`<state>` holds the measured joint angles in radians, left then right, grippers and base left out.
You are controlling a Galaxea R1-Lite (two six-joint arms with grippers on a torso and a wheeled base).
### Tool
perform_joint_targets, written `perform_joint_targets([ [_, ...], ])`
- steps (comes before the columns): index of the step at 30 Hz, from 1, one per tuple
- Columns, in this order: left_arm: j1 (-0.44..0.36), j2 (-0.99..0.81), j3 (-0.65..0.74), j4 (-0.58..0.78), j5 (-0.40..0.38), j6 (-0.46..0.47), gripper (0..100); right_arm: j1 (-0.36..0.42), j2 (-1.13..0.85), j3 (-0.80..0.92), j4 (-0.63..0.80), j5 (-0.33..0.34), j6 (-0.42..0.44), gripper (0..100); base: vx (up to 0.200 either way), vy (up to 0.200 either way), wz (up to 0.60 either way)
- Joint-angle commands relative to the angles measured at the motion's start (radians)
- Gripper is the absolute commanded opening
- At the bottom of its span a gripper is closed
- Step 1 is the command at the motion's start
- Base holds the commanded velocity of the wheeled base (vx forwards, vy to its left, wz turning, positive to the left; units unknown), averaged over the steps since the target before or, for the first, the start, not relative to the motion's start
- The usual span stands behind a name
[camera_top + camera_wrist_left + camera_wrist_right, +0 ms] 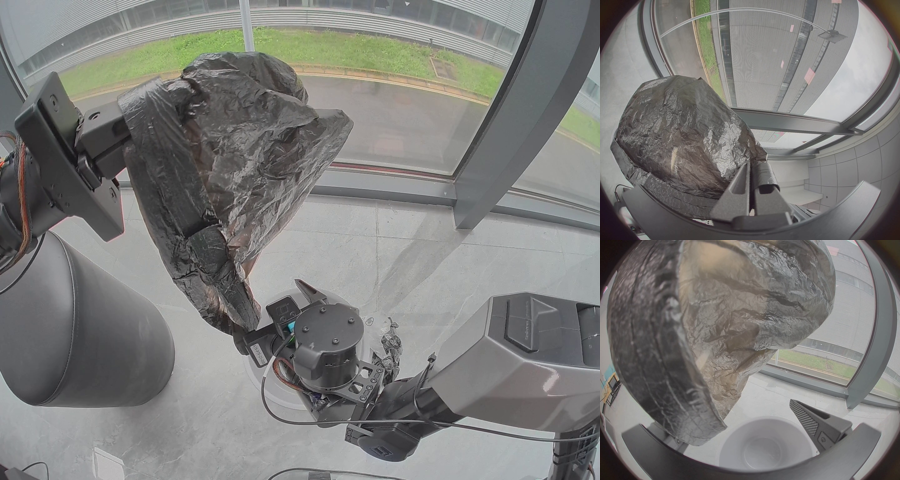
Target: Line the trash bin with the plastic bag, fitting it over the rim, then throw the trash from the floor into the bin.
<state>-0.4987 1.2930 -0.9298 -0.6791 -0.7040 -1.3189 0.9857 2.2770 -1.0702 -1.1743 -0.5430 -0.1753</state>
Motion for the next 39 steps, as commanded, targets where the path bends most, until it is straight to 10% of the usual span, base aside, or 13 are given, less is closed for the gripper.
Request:
perform_joint_targets([
  [1,0.000,-0.003,0.000,0.000,0.000,0.000,0,-0.001,0.004,0.001,-0.001,-0.003,-0.001,100,0.000,0.000,0.00],
  [6,0.000,-0.003,0.000,0.000,0.000,0.000,0,-0.002,0.019,0.001,-0.001,-0.008,-0.001,100,0.000,0.000,0.00],
  [7,0.000,-0.003,0.000,0.000,0.000,0.000,0,-0.002,0.019,0.001,-0.001,-0.008,-0.001,0,0.000,0.000,0.00],
  [30,0.081,0.009,0.132,0.001,-0.003,0.116,0,-0.019,-0.192,0.421,-0.038,0.071,0.068,0,0.000,0.000,0.00],
  [39,0.190,0.057,0.298,0.006,-0.012,0.337,0,-0.122,-0.559,0.461,0.536,0.540,0.312,0,0.000,0.000,0.00],
])
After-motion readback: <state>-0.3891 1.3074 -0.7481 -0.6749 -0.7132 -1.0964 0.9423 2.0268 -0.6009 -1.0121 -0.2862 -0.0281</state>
